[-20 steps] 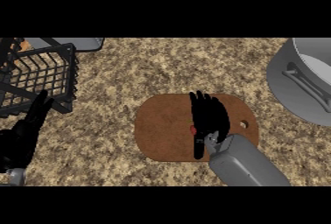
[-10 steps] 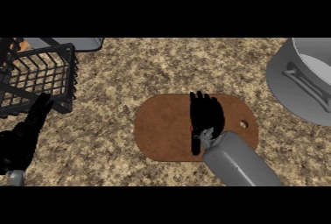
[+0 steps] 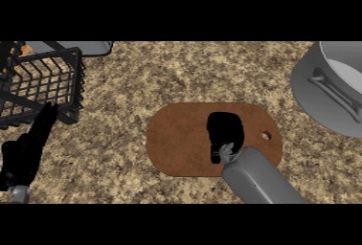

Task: Pick the bell pepper from the cutting board and place it in the pot

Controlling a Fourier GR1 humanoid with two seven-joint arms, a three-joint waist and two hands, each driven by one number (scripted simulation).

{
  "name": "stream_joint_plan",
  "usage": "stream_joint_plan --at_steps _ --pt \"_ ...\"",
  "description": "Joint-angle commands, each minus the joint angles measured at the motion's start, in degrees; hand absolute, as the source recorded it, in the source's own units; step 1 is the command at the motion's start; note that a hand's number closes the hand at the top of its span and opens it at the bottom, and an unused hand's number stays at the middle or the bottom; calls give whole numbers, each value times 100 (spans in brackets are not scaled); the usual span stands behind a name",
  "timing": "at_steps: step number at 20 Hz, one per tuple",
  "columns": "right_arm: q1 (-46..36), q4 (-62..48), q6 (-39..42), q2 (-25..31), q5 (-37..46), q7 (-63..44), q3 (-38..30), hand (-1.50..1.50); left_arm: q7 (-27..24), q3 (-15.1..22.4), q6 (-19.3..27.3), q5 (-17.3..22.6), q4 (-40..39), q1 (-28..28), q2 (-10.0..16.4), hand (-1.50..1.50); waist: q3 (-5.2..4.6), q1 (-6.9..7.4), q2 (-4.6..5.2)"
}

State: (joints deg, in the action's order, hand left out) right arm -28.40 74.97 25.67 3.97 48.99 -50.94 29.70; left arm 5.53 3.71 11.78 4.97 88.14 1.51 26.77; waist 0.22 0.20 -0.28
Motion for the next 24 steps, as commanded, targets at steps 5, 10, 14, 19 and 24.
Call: stream_joint_plan --at_steps 5,10,14,19,24 --pt "-230 -39 388 -325 400 67 -340 150 166 -326 -305 -195 -61 15 -219 0 -22 2 26" --pt "-605 -876 -568 298 -142 734 -1865 150 67 -149 -143 -266 118 110 -399 0 -18 47 68" --pt "-1165 -1864 -925 716 -464 1192 -2753 150 160 -273 -249 -246 9 22 -269 0 -15 105 87" --pt "-1647 -2450 -1546 743 155 1087 -2569 150 -236 -324 -342 -370 -46 403 -337 0 -22 80 43" --pt "-1979 -2163 -2128 918 1003 671 -2127 150 -47 -392 -409 -347 -240 25 -308 0 -27 -4 29"
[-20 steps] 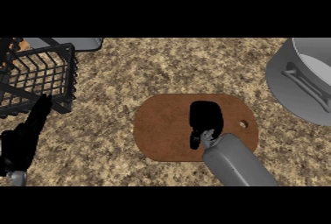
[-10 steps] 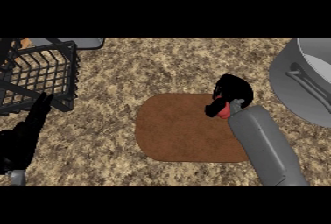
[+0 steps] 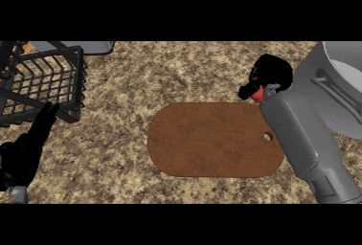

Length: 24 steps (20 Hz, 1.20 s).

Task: Pick the bell pepper from the cutting board and place it in the pot

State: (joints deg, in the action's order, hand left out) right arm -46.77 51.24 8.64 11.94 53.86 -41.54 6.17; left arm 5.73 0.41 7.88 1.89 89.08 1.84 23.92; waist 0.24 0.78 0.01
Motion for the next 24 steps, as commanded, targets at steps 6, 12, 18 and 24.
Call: stream_joint_plan --at_steps 6,12,18,24 --pt "-574 763 -993 607 1379 -922 324 150 225 -156 -45 20 -94 -50 39 0 -25 -84 -14" --pt "-587 1281 -1500 742 1153 -963 -320 150 204 -451 -341 206 19 96 248 0 -22 -36 -4" --pt "-477 811 -2092 1277 931 -82 -934 150 188 -243 -109 -137 -167 -117 -177 0 -23 -30 21" --pt "-924 -123 -2306 1854 496 747 -1620 150 83 -365 -288 -148 -221 -73 -140 0 -22 25 38"
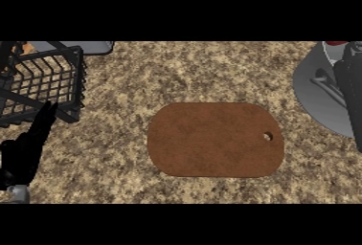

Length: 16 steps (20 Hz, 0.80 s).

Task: Pick the bell pepper from the cutting board and place it in the pot

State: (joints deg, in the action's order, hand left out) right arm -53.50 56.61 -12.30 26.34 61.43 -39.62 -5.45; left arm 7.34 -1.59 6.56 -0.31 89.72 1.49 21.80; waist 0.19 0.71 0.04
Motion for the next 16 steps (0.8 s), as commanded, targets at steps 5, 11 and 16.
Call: stream_joint_plan --at_steps 5,11,16 --pt "-463 -1715 -474 838 -351 1455 -695 150 114 88 33 -234 60 11 -170 0 -15 91 50" --pt "-627 -2986 -812 1226 -627 2409 -1137 150 -87 -101 -160 -142 -354 -170 -108 0 -12 159 98" --pt "-638 -3754 -1162 1502 -466 2782 -1208 150 -319 67 -174 -251 -373 -102 -246 0 -6 292 171"
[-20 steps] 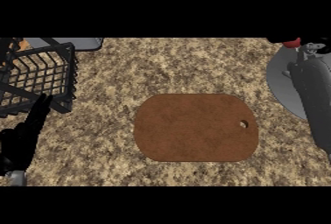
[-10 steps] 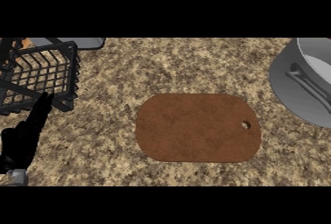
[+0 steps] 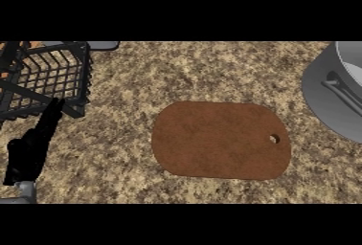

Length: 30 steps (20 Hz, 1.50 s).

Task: Pick the bell pepper from the cutting board and place it in the pot

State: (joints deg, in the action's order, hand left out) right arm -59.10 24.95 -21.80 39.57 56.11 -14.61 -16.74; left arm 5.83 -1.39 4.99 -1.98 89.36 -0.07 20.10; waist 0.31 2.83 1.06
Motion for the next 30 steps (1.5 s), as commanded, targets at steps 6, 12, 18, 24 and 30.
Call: stream_joint_plan --at_steps 6,12,18,24,30 --pt "22 -1077 -154 423 -370 904 -546 150 269 -72 -58 26 1 -76 42 0 8 169 99" --pt "-22 -1336 -185 174 -823 1172 -999 -150 90 -32 -91 36 -97 -148 -56 0 9 220 130" --pt "65 -1306 -444 236 -1100 1807 -1296 -150 219 -55 -111 -25 -82 -254 19 0 17 200 133" --pt "-132 -765 -939 -9 -2235 2923 -2325 -150 6 -48 35 -87 -158 -6 -151 0 11 111 66" --pt "-133 -1049 -88 360 -2760 3221 -2733 -150 59 -218 -127 -36 -78 84 54 0 -10 30 12"
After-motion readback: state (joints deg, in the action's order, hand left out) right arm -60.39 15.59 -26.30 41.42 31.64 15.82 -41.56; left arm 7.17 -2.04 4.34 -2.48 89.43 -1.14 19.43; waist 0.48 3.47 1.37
